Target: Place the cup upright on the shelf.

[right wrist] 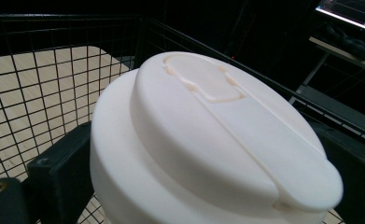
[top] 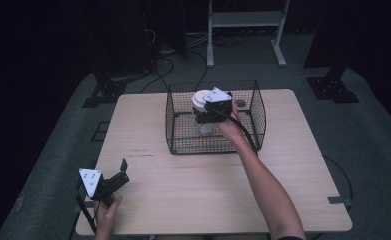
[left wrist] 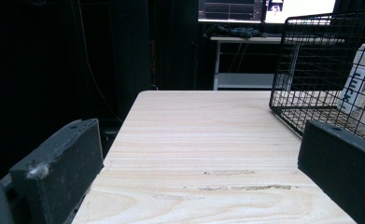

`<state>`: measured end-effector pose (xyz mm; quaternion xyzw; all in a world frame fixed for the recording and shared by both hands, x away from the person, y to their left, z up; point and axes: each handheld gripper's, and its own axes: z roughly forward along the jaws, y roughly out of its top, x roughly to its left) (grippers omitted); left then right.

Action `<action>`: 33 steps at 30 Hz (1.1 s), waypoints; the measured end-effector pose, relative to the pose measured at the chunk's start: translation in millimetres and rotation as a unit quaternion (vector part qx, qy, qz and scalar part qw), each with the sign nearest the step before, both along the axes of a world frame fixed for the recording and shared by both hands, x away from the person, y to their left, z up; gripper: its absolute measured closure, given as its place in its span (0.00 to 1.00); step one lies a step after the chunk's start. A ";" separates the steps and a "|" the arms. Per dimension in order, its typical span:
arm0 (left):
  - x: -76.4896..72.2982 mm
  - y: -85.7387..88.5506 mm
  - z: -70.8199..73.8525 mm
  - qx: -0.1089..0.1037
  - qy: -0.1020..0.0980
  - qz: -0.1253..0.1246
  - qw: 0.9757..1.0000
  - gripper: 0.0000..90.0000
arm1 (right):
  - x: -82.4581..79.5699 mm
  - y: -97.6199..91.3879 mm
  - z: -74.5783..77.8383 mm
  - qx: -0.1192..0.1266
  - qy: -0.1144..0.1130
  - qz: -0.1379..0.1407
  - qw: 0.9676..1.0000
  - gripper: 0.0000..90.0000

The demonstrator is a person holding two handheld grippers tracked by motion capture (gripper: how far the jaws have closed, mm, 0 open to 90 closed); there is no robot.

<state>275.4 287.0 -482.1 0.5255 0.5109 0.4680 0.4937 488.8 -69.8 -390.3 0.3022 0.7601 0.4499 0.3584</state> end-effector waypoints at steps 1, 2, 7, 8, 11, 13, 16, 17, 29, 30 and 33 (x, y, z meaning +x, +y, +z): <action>0.0 -0.1 0.0 0.000 0.000 0.000 1.000 0.00 | -0.2 -0.2 0.3 -0.001 0.000 0.001 1.000 0.04; 0.0 -0.2 0.0 0.001 0.000 0.000 1.000 0.00 | -0.3 -0.3 0.4 -0.002 0.000 0.001 1.000 0.04; 0.0 -0.1 0.0 0.000 0.000 0.000 1.000 0.00 | 0.1 -0.1 0.1 -0.003 0.001 -0.002 1.000 0.04; 0.0 -0.1 0.0 0.000 0.000 0.000 1.000 0.00 | 0.2 0.1 0.1 -0.004 0.002 -0.003 1.000 0.04; 0.0 -0.1 0.0 0.000 0.000 0.001 1.000 0.00 | 0.2 -0.4 0.5 -0.005 0.003 -0.003 1.000 0.03; 0.1 -0.1 0.0 0.000 0.000 0.001 1.000 0.00 | 0.2 -0.4 0.5 -0.006 0.002 -0.002 1.000 0.03; 0.1 -0.2 0.0 0.001 0.001 0.001 1.000 0.00 | 0.2 -0.5 0.7 -0.006 0.001 -0.002 1.000 0.03; 0.1 -0.2 0.0 0.001 0.000 0.001 1.000 0.00 | 0.1 -0.5 1.0 -0.006 0.000 -0.002 1.000 0.03; 0.4 -0.6 0.0 0.001 0.001 0.002 1.000 0.00 | -2.7 -1.6 10.6 0.011 -0.008 0.005 1.000 0.03; 0.5 -0.6 -0.1 0.001 0.001 0.002 1.000 0.00 | -3.1 -1.9 12.3 0.013 -0.009 0.005 1.000 0.03; 0.7 -0.6 -0.1 0.001 0.001 0.002 1.000 0.00 | -4.7 -2.8 18.2 0.021 -0.014 0.007 1.000 0.03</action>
